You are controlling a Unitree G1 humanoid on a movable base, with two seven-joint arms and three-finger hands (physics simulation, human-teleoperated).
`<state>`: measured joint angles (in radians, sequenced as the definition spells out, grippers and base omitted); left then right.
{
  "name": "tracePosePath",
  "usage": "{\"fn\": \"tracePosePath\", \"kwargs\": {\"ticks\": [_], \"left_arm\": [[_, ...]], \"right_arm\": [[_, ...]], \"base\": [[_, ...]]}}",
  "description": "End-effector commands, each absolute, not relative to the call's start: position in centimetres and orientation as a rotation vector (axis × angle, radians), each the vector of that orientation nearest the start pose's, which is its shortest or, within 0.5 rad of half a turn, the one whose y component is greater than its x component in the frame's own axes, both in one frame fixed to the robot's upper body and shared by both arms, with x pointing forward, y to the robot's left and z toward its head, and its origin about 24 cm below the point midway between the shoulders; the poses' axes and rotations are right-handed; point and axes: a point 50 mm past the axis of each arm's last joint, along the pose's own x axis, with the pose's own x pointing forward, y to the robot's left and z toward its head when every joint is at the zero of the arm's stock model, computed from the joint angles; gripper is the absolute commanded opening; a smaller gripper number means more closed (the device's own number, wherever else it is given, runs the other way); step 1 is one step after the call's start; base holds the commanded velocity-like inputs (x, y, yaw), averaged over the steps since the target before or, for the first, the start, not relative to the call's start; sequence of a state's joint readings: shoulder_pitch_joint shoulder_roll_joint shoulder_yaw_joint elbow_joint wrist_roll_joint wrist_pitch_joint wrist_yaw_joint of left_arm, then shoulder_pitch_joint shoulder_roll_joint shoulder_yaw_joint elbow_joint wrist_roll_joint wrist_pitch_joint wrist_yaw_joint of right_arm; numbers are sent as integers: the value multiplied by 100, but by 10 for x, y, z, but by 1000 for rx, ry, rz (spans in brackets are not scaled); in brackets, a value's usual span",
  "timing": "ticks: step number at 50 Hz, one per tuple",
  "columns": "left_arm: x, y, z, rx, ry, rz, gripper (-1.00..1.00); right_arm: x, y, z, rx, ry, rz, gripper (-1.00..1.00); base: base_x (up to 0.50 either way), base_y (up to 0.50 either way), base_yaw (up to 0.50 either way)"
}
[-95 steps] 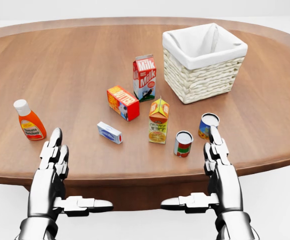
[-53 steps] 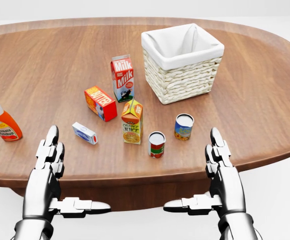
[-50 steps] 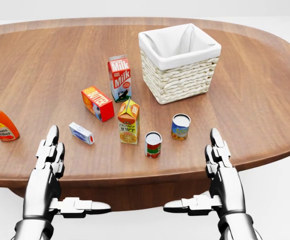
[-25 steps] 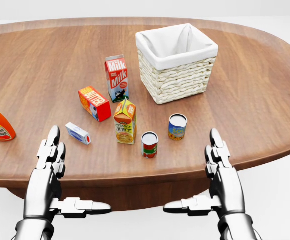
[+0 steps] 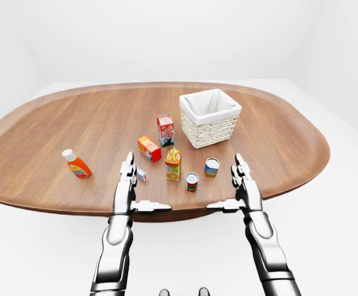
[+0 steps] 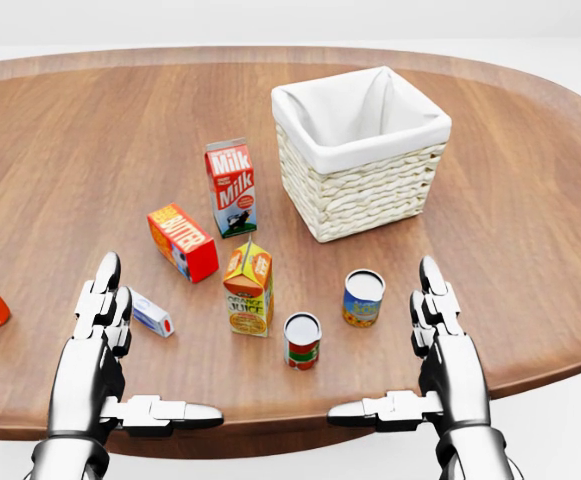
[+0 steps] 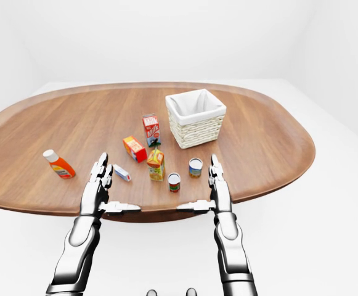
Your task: Pick up the alphabet soup and the tomato sauce, and put them in the basket.
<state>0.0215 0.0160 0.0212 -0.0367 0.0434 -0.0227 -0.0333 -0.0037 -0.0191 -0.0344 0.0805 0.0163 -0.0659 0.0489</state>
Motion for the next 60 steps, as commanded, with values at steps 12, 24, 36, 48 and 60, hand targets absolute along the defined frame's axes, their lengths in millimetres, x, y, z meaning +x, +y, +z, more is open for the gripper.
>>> {"fn": "tracePosePath", "kwargs": {"ticks": [12, 24, 36, 48, 60], "left_arm": [[250, 156, 48, 62, -37, -9, 100], [249, 156, 47, 62, -36, -10, 100], [250, 156, 47, 66, -36, -12, 100], [250, 155, 46, 65, -33, -21, 100], [251, 155, 45, 67, -28, -25, 100]], "right_arm": [[252, -158, 32, -7, 9, 16, 100], [252, -158, 26, -5, 16, 17, 100], [253, -158, 33, -5, 11, 17, 100], [253, -158, 28, -4, 11, 17, 100], [253, -158, 28, -4, 11, 16, 100]], "base": [[38, 1, 0], [38, 10, 0], [36, 10, 0], [33, 0, 0], [29, 0, 0]]}}
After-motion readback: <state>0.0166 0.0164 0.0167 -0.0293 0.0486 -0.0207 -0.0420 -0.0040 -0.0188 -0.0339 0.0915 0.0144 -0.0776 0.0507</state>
